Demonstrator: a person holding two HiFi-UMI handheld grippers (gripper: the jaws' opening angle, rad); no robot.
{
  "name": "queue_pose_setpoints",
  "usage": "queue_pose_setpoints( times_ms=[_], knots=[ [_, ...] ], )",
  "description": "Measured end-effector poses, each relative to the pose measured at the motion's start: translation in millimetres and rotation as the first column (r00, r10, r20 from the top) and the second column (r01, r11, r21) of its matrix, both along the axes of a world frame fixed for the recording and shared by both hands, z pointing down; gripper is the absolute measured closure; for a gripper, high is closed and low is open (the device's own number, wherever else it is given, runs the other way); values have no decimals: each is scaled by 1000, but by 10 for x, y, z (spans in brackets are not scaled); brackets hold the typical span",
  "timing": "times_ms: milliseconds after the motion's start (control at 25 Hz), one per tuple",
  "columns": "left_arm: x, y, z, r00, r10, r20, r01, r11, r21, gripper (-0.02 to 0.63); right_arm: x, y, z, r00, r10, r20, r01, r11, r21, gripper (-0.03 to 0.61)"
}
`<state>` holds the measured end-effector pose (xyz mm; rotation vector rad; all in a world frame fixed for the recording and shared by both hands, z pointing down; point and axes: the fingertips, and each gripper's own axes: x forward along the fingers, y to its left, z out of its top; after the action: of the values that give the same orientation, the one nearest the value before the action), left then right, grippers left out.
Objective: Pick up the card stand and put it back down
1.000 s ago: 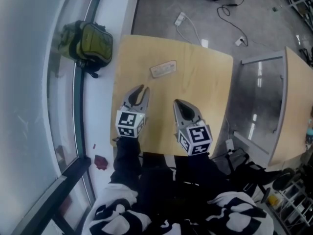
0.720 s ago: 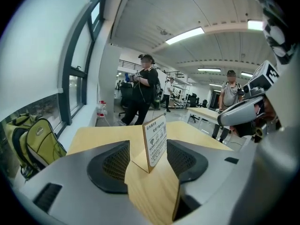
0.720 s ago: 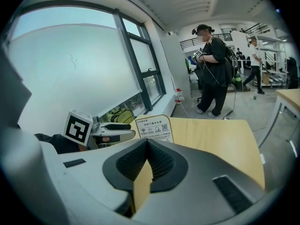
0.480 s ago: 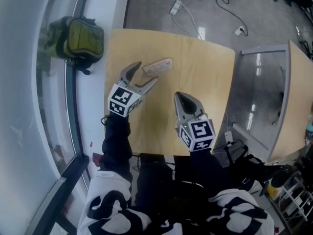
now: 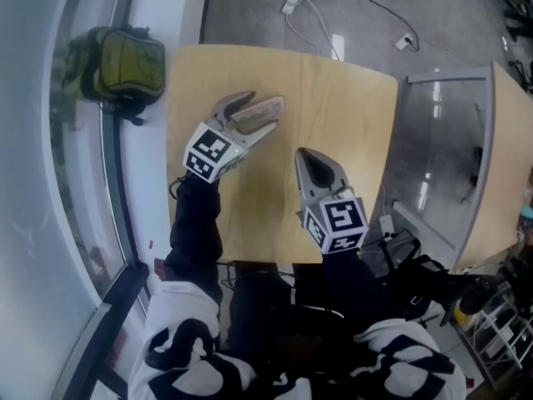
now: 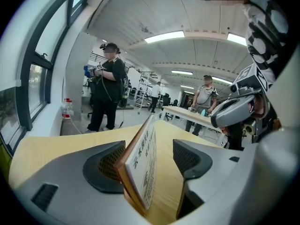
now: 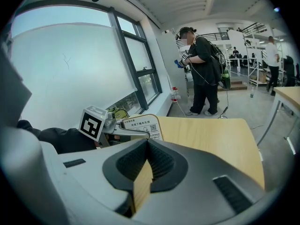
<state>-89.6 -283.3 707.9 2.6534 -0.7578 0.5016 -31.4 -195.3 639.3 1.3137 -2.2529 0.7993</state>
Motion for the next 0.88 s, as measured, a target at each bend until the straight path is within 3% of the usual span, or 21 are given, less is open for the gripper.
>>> queue_pose_setpoints(
  times_ms=[280,520,880],
  knots=[
    [89,14,37,998,53,-27,-53,999,-2,318,67,7,52,1000,6,-6,-6,1000,-7,559],
    [123,-12,-31,997,72,-39,-71,997,17,448,100,-8,50,1000,14,-7,-14,1000,-7,560],
    [191,12,-95,993,101,-63,-99,995,27,522,136,21,-33,1000,19,3,-19,1000,8,560]
  ],
)
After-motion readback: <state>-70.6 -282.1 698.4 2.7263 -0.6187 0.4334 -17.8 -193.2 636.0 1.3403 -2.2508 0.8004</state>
